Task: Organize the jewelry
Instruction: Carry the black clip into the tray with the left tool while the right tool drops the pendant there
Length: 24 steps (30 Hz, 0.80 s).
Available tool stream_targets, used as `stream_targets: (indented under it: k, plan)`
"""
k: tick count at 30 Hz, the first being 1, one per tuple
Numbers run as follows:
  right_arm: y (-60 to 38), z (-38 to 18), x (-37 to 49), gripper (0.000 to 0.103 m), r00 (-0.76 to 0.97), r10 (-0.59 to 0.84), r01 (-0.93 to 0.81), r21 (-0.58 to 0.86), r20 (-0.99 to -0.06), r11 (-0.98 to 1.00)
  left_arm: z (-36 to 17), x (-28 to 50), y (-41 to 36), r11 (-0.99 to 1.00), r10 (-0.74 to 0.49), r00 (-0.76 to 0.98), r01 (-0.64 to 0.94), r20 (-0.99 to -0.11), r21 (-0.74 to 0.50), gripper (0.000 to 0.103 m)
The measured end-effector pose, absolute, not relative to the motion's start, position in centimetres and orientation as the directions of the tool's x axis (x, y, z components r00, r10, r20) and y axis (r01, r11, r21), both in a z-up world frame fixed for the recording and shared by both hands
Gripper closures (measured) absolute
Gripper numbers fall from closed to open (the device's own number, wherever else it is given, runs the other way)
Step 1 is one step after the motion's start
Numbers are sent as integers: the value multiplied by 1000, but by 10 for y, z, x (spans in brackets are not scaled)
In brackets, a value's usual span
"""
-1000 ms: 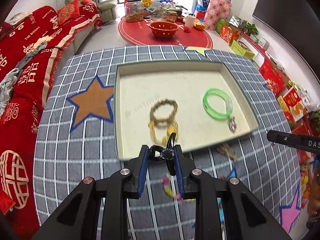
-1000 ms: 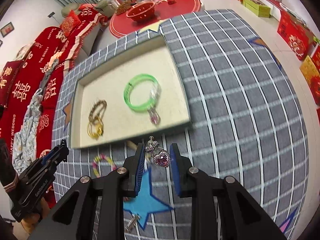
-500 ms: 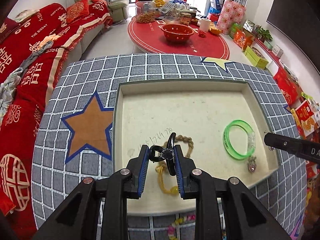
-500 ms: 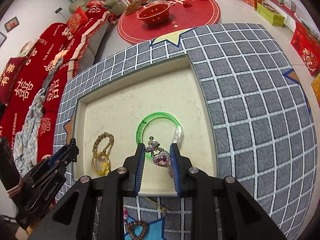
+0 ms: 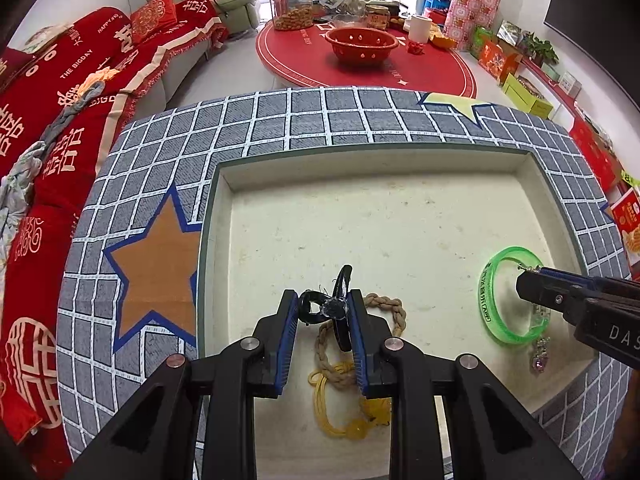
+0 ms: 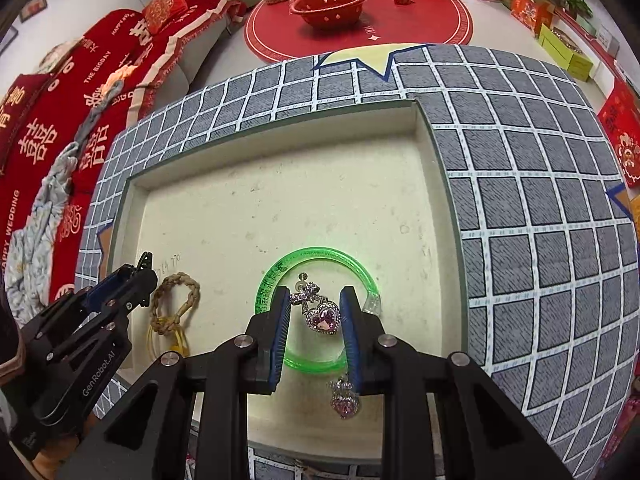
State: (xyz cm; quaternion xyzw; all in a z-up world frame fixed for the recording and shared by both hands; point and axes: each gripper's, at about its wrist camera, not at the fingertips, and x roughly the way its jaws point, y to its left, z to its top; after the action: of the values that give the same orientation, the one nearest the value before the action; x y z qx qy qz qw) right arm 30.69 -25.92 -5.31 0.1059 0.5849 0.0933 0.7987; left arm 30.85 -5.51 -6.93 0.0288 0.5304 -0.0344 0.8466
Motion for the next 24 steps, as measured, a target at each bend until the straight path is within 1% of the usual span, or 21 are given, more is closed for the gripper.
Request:
stream_targets:
  k: [15,16,19,20,23,24]
  plan:
    - [-250,-65,311,74,276,241,-62,233,-930,970,-83,307,-67,989,13,414,130,-910,73,64]
    - [-250,-65,311,73,274,244,-63,236,-930,970,-84,307,-68,988,15,409,131,-913,75,64]
    - [-249,-64,312,63,269,261,-60,254,-927,965,-83,305,-69,989,19,414,129,-910,79,64]
    - [-249,-64,312,62,271,255,-55,250,-928,967,-81,304,-69,989,17,419,125,-908,76,64]
    - [-253,-64,311,61,269,279,-35,280,-922,959,-77,303,-69,990,15,426,123,-905,74,64]
    - [-256,-64,311,59,268,299,-23,304,-916,952,-77,302,-69,989,18,428,123,-904,78,64]
